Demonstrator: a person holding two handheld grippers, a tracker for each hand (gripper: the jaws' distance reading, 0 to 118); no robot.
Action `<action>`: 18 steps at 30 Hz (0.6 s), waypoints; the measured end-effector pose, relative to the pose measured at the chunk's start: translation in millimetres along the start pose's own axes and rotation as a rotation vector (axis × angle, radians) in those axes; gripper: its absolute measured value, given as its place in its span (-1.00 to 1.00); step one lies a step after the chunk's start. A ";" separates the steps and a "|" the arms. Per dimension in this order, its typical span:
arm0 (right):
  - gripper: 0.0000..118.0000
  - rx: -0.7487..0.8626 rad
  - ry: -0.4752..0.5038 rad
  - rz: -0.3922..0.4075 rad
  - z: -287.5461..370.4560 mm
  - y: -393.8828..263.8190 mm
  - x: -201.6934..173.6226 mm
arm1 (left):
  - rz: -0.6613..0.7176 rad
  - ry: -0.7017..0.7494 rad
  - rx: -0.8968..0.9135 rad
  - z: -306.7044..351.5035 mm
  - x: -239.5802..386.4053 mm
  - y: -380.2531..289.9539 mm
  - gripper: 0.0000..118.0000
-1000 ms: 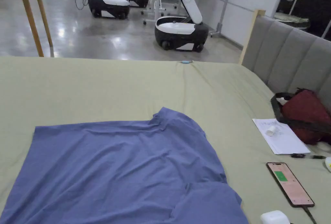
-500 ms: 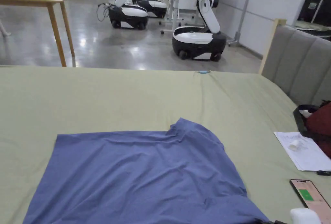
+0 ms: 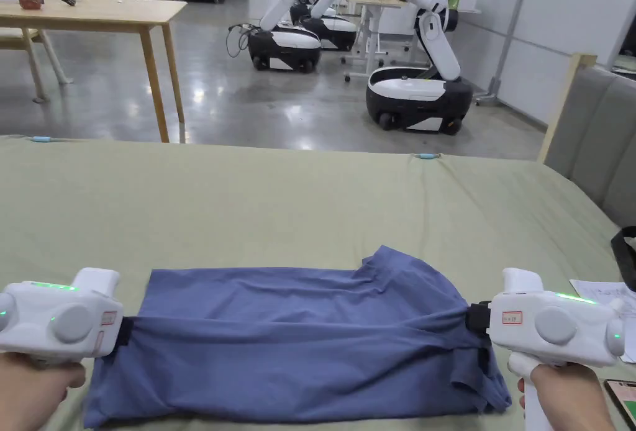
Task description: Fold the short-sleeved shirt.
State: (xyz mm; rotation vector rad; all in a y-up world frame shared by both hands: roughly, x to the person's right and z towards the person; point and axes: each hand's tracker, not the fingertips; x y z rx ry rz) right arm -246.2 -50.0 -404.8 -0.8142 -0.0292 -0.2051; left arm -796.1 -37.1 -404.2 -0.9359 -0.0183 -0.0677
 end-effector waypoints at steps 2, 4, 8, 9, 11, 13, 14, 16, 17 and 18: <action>-0.80 -0.006 0.016 -0.033 -11.9 -2.4 1.8 | 0.007 0.001 0.009 -8.0 0.9 -0.4 -0.77; 0.16 0.017 0.019 -0.029 -7.7 -8.9 6.1 | -0.014 0.028 0.033 -2.4 5.2 -3.2 0.45; 0.96 0.113 0.081 -0.024 40.7 -37.6 9.4 | 0.037 -0.090 0.223 54.4 9.7 -40.9 0.93; 0.96 0.165 0.095 0.005 62.9 -53.6 4.7 | 0.028 -0.070 0.260 71.4 12.5 -57.1 0.93; 0.96 0.244 0.112 0.049 94.1 -85.0 -5.0 | 0.001 -0.009 0.319 100.9 23.2 -95.6 0.93; 0.85 0.284 0.139 0.094 124.1 -124.4 -13.6 | 0.028 -0.019 0.332 117.7 30.4 -137.2 0.89; 0.54 0.281 0.152 0.100 133.5 -141.1 -19.0 | 0.072 -0.051 0.324 123.9 32.5 -156.6 0.68; -0.02 0.274 0.196 0.093 146.1 -168.4 -23.8 | 0.132 -0.101 0.258 120.8 29.9 -187.5 0.14; -0.24 0.269 0.180 0.092 150.0 -178.5 -30.9 | 0.147 -0.110 0.252 116.2 26.1 -199.7 -0.15; -0.66 0.249 0.147 0.111 151.7 -186.0 -36.6 | 0.138 -0.086 0.247 116.1 27.3 -207.8 -0.72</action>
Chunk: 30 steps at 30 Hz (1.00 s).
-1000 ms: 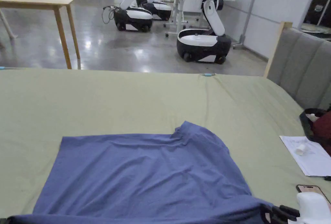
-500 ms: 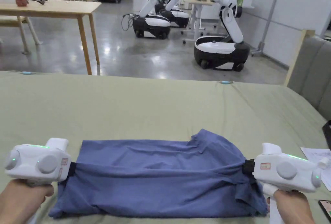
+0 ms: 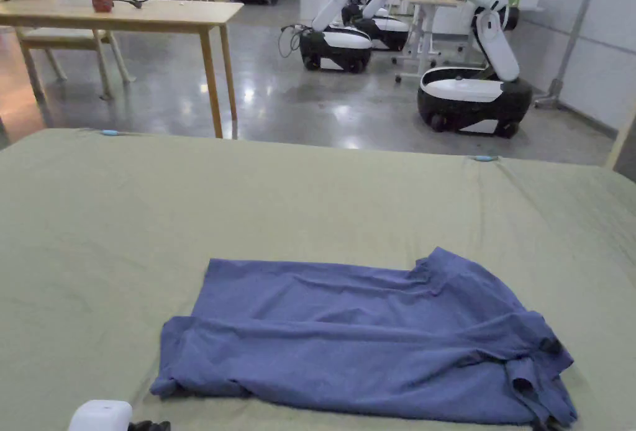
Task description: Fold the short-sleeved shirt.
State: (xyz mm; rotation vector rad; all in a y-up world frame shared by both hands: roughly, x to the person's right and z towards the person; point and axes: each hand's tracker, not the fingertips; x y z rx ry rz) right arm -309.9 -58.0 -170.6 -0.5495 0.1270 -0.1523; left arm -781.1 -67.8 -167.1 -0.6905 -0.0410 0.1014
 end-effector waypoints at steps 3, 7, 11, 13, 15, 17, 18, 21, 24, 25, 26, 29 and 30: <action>-0.91 -0.013 0.032 0.011 7.2 -7.3 -7.0 | -0.005 -0.035 -0.088 -6.3 -12.8 -5.8 -1.00; -0.91 -0.019 0.023 0.027 6.7 -5.7 -10.2 | -0.031 0.035 -0.074 -20.0 -28.7 9.6 -1.00; -0.91 -0.024 0.010 0.028 3.5 -2.3 -7.7 | -0.028 0.104 -0.044 -47.3 -41.7 27.1 -0.03; -0.91 -0.030 -0.001 0.034 1.3 -0.8 -6.0 | -0.023 0.127 -0.079 -69.9 -52.3 39.9 1.00; -0.91 -0.039 -0.014 0.042 -1.3 1.5 -3.0 | -0.039 0.116 -0.033 -83.8 -48.3 47.9 0.97; -0.91 -0.045 -0.026 0.046 -4.2 3.3 2.6 | -0.017 0.127 -0.086 -105.6 -52.9 61.7 0.97; -0.91 -0.046 -0.032 0.046 -5.8 3.9 5.6 | -0.014 0.130 -0.101 -114.4 -54.5 66.9 0.96; -0.91 -0.056 -0.052 0.045 -14.5 8.1 15.6 | -0.014 0.109 -0.156 -136.9 -32.9 74.7 0.69; -0.91 -0.063 -0.081 0.048 -27.7 14.6 30.0 | -0.037 0.113 -0.218 -145.0 -21.0 89.2 -0.14; -0.91 -0.069 -0.093 0.052 -34.6 18.8 36.4 | -0.051 0.103 -0.240 -150.8 -17.2 89.2 -0.49; -0.91 -0.073 -0.111 0.061 -42.0 23.2 43.3 | -0.058 0.080 -0.252 -154.8 -13.2 88.1 -0.56; -0.67 -0.091 -0.148 0.074 -69.8 37.5 65.8 | -0.064 0.052 -0.294 -197.2 -37.1 86.2 -0.64; -0.35 -0.111 -0.151 0.067 -81.2 42.0 73.4 | -0.066 0.046 -0.288 -199.5 -40.7 89.4 -0.71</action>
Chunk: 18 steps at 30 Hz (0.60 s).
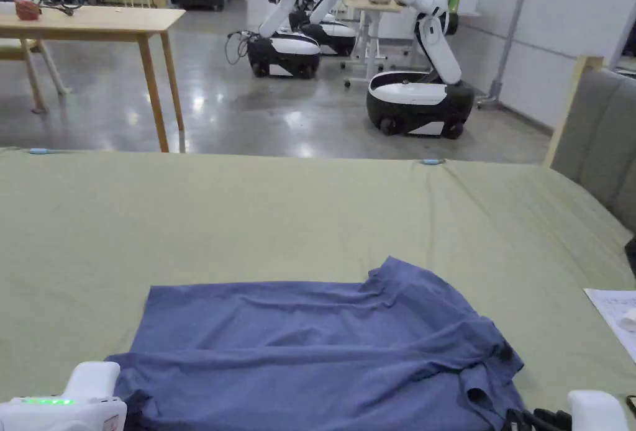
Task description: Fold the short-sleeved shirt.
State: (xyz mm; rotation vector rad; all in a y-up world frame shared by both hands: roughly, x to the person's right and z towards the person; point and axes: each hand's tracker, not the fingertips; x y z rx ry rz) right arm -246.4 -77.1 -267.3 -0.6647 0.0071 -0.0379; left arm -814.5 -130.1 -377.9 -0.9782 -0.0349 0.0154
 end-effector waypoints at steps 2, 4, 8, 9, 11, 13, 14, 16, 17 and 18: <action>1.00 -0.110 -0.013 -0.017 -30.8 9.9 10.0 | -0.035 0.058 0.078 36.6 32.8 -14.9 -0.79; 0.96 -0.081 -0.014 -0.012 -52.2 15.6 14.9 | -0.039 0.056 0.074 43.9 39.1 -16.4 -0.82; 0.46 -0.197 0.029 -0.042 -85.8 15.8 20.0 | -0.044 0.060 0.069 54.8 54.9 -21.2 -0.83; -0.16 -0.196 0.024 -0.039 -90.9 15.6 21.1 | -0.033 0.043 0.048 49.2 41.7 -10.7 -0.83; -0.72 -0.259 -0.016 -0.061 -100.3 14.9 23.8 | -0.034 0.040 0.048 51.5 44.5 -13.2 -0.86; -0.81 -0.241 0.021 -0.096 -93.9 16.9 27.5 | -0.038 0.033 0.041 47.4 36.0 -8.1 -0.87; -0.83 -0.237 0.022 -0.090 -87.8 19.2 27.3 | -0.042 0.034 0.040 50.3 36.4 -7.2 -0.88; -0.84 -0.200 0.030 -0.073 -69.8 26.2 25.9 | -0.045 0.037 0.065 64.8 37.1 -5.7 -0.89; -0.84 -0.171 0.036 -0.064 -58.6 30.7 24.9 | -0.042 0.029 0.074 70.5 33.2 -4.0 -0.89; -0.84 -0.139 0.047 -0.063 -43.8 36.4 24.0 | -0.032 0.024 0.104 81.8 32.3 -2.4 -0.89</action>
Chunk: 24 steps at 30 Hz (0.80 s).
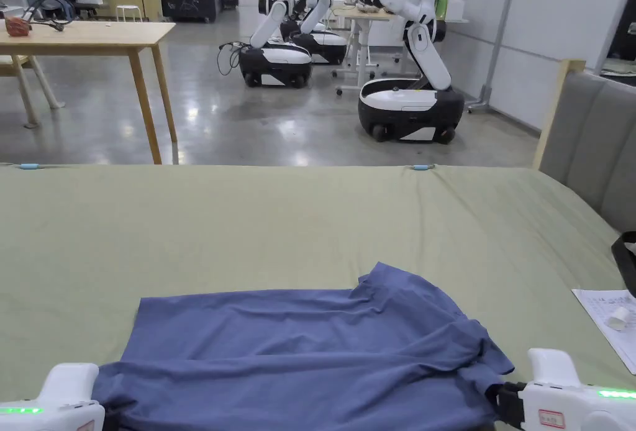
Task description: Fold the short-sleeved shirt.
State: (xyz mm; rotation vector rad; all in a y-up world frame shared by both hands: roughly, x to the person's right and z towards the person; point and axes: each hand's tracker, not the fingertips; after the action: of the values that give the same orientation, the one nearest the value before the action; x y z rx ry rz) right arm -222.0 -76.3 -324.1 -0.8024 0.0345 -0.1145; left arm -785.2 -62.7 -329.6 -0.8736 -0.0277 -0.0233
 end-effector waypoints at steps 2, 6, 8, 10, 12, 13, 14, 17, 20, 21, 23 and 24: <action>-0.84 0.059 0.026 -0.003 32.8 4.8 -4.7 | 0.004 -0.022 0.034 22.8 -1.7 4.5 -0.89; -0.84 0.105 0.062 0.011 94.6 1.5 -12.7 | -0.029 -0.038 0.097 77.1 -1.7 2.2 -0.89; -0.84 0.103 0.060 0.018 114.9 -6.8 -13.5 | -0.040 -0.032 0.106 96.8 -6.2 -4.6 -0.89; -0.84 0.061 0.067 -0.004 123.1 -21.7 -7.3 | -0.017 -0.051 0.093 110.4 -15.4 -17.3 -0.89; -0.84 -0.005 0.066 -0.023 119.8 -41.7 -3.5 | 0.005 -0.068 0.053 104.4 -23.9 -32.6 -0.89; -0.84 -0.029 0.061 -0.023 112.3 -54.8 -2.1 | 0.017 -0.072 0.033 99.9 -26.5 -41.9 -0.89; -0.84 -0.058 0.054 -0.021 103.5 -66.1 -0.8 | 0.031 -0.077 0.006 91.7 -27.7 -50.7 -0.89; -0.84 -0.110 0.036 -0.045 79.8 -95.9 0.8 | 0.064 -0.094 -0.035 71.5 -27.4 -73.2 -0.89; -0.81 -0.067 0.054 -0.091 86.7 -99.9 3.6 | 0.089 -0.081 0.009 84.3 -27.0 -77.4 -0.49; -0.59 -0.024 0.061 -0.086 96.3 -96.6 2.3 | 0.085 -0.049 0.036 93.7 -27.4 -75.8 0.13; 0.60 0.087 0.045 -0.024 120.1 -87.8 -6.2 | 0.040 0.042 0.115 116.5 -25.0 -73.9 1.00; 0.96 0.124 0.052 0.014 127.8 -83.3 -12.1 | 0.031 0.048 0.175 127.7 -23.7 -71.8 0.98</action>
State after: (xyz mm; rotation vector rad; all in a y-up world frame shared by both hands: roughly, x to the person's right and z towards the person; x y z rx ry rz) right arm -232.0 -40.9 -175.5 -0.6752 0.0814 -0.1235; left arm -813.0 -10.6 -193.4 -0.6984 0.0281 -0.0128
